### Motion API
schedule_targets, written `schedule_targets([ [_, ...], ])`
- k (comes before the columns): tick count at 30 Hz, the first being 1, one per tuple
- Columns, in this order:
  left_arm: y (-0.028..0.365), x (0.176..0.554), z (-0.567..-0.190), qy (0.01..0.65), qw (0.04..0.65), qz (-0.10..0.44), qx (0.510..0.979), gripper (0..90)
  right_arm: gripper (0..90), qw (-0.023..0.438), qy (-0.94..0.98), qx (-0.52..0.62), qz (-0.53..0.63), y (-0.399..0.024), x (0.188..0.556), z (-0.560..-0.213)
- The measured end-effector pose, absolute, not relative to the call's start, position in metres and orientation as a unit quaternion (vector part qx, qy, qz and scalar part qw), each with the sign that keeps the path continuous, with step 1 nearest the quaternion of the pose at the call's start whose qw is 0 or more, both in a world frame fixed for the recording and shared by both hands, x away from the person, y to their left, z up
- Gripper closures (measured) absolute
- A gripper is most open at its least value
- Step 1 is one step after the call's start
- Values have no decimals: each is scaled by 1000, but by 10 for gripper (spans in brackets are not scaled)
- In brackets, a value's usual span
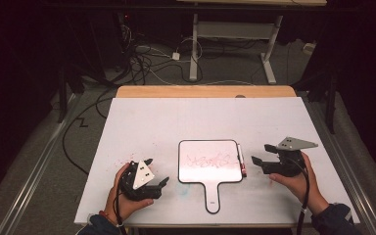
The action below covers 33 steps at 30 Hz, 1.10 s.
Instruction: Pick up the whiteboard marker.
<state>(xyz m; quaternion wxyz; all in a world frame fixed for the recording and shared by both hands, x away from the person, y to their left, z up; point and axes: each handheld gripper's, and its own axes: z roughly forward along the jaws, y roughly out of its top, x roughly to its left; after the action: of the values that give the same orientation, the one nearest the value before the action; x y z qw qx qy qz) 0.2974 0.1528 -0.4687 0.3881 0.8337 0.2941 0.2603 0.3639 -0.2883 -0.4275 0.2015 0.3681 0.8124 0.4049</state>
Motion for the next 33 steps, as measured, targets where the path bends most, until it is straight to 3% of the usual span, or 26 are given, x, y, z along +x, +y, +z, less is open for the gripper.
schedule_targets([
  [3,152,298,-469,293,387,258,835,198,353,190,819,372,393,-283,372,-427],
  [9,152,298,-470,291,384,257,838,199,449,112,827,406,373,-266,412,-437],
  [15,153,298,-471,291,381,255,840,199,492,73,831,434,340,-255,435,-454],
  [18,153,298,-472,290,378,252,842,199,589,54,830,438,341,-253,440,-458],
  [28,151,298,-473,287,375,245,847,199,776,35,821,448,353,-248,444,-462],
  [33,151,299,-473,288,376,243,847,198,810,33,820,448,354,-251,444,-463],
])
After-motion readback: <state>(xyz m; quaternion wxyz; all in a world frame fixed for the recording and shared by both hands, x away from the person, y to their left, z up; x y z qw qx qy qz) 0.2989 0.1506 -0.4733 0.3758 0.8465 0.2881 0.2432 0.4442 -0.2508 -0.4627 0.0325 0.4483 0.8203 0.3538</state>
